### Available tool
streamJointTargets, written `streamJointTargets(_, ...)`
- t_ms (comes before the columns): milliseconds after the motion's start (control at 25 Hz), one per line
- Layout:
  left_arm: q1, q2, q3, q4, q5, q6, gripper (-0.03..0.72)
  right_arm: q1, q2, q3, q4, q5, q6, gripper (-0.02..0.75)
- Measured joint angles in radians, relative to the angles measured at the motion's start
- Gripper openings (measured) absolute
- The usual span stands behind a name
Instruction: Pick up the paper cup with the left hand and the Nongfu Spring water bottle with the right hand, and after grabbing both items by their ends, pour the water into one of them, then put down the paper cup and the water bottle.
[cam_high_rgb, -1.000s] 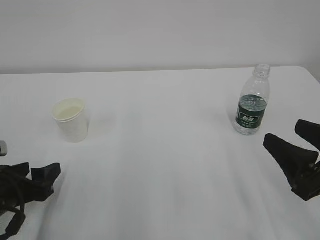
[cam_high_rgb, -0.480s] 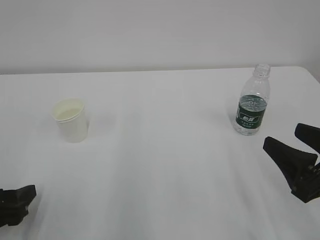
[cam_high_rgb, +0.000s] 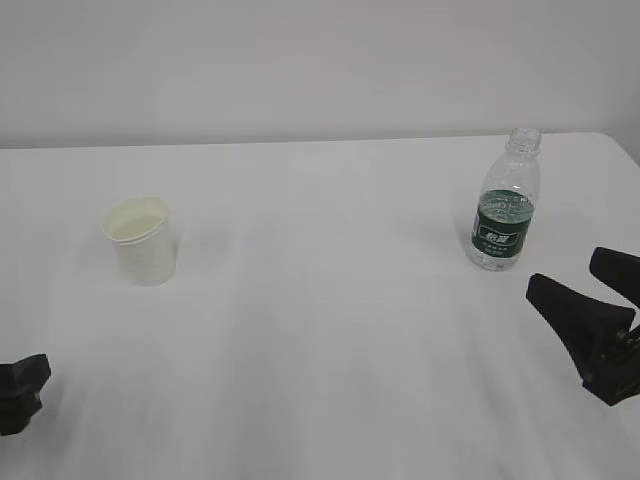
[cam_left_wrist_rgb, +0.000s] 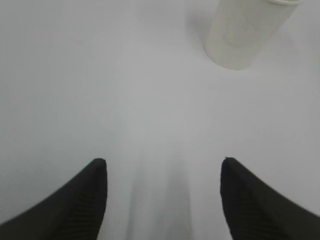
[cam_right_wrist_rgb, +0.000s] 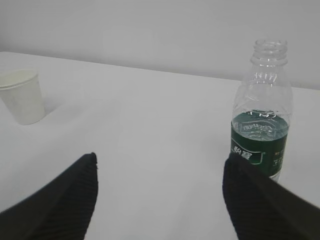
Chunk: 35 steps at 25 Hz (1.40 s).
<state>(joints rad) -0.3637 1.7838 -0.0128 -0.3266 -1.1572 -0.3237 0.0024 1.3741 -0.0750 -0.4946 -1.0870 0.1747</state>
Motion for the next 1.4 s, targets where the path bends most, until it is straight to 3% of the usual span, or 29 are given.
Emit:
streamJointTargets(760, 0.000, -0.061, -0.196, 0.004, 0.000, 0.000, 0.482, 0.000, 0.000, -0.006, 0.028, 0.000, 0.002, 0.592)
streamJointTargets(1400, 0.000, -0.215, -0.220, 0.070, 0.000, 0.115, 0.480, 0.000, 0.000, -0.135, 0.026, 0.051, 0.085, 0.592)
